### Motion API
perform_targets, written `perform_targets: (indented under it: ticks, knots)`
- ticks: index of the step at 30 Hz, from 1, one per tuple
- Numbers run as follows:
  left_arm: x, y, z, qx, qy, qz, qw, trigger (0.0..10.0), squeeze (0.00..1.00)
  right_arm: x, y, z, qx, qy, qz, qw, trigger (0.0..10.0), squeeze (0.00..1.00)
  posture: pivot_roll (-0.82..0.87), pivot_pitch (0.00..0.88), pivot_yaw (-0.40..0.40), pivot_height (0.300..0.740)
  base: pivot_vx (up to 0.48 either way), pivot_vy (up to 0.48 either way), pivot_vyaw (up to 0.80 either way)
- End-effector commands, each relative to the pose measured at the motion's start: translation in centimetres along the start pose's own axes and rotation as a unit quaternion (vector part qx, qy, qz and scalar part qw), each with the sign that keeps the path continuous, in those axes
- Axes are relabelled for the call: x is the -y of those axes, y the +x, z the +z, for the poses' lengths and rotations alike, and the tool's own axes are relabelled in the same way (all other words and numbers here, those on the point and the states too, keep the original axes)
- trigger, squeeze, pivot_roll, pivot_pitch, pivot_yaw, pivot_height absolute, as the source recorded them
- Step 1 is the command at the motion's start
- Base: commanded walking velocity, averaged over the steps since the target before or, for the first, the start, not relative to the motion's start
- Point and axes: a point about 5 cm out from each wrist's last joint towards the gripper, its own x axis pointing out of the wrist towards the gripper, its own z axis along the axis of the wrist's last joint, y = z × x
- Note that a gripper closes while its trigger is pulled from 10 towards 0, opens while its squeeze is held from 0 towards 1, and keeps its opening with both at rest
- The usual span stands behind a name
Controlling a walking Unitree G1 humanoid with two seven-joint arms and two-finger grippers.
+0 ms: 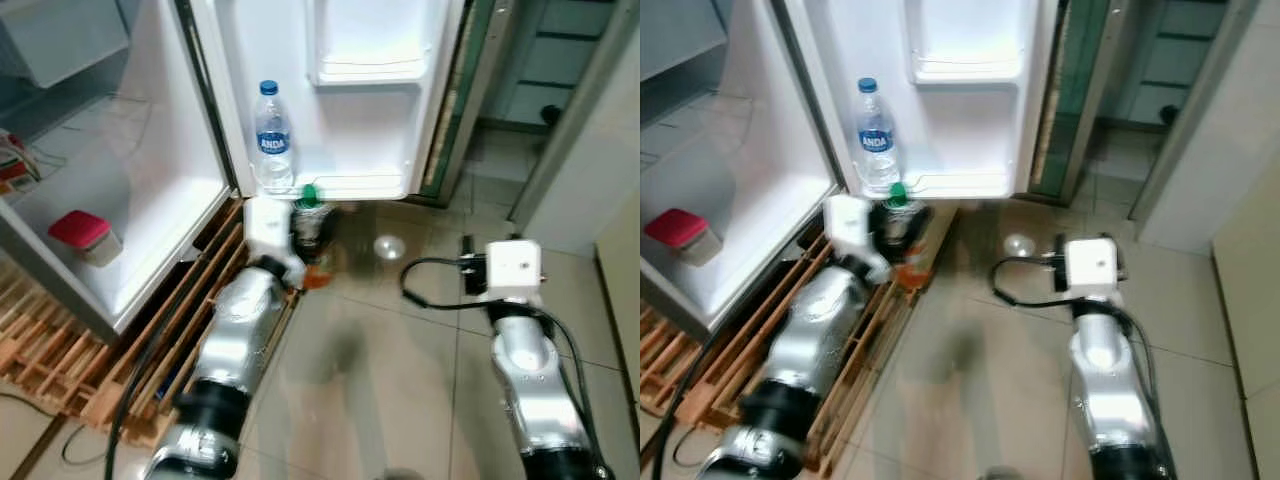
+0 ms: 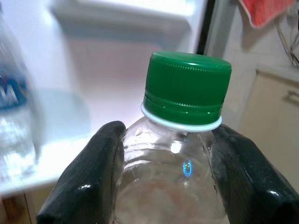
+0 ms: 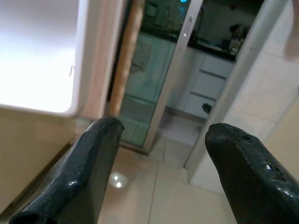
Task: Restocking fridge
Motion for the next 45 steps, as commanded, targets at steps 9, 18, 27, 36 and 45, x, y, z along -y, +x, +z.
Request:
perform_targets:
  ticks: [9,18,27,36,45]
  knots:
    - [-1.4,0.4,2.1,0.047,-0.006,0.03,0.998,10.0,0.0,-1.0,-0.2,0.7,0.015,0.001,0.015,1.0,10.0,0.13,-0.2,0.0,0.061,0.74,0.48,0.0,0.0]
    - [-0.3,1.3,5.6,0.098,-0.024,0.017,0.995,10.0,0.0,-1.4,-0.8,1.6,0.038,-0.006,0.048,0.998,10.0,0.13,-0.2,0.0,0.058,0.74,0.32,0.0,0.0]
    - [1.0,1.3,4.8,0.101,-0.127,0.036,0.986,10.0,0.0,-1.6,-2.4,0.8,0.021,0.002,0.067,0.998,10.0,0.12,-0.22,0.0,0.059,0.74,0.0,0.0,0.0]
    - [1.3,2.7,2.9,0.094,-0.088,0.051,0.99,10.0,0.0,-2.1,-2.5,1.6,0.029,0.0,0.088,0.996,10.0,0.12,-0.26,0.0,0.046,0.74,0.0,0.0,0.0]
    - [6.2,5.3,2.9,0.114,-0.052,0.038,0.991,10.0,0.0,-2.0,-4.1,3.2,0.042,-0.018,0.129,0.991,10.0,0.11,-0.43,0.0,0.031,0.74,0.0,0.0,0.0]
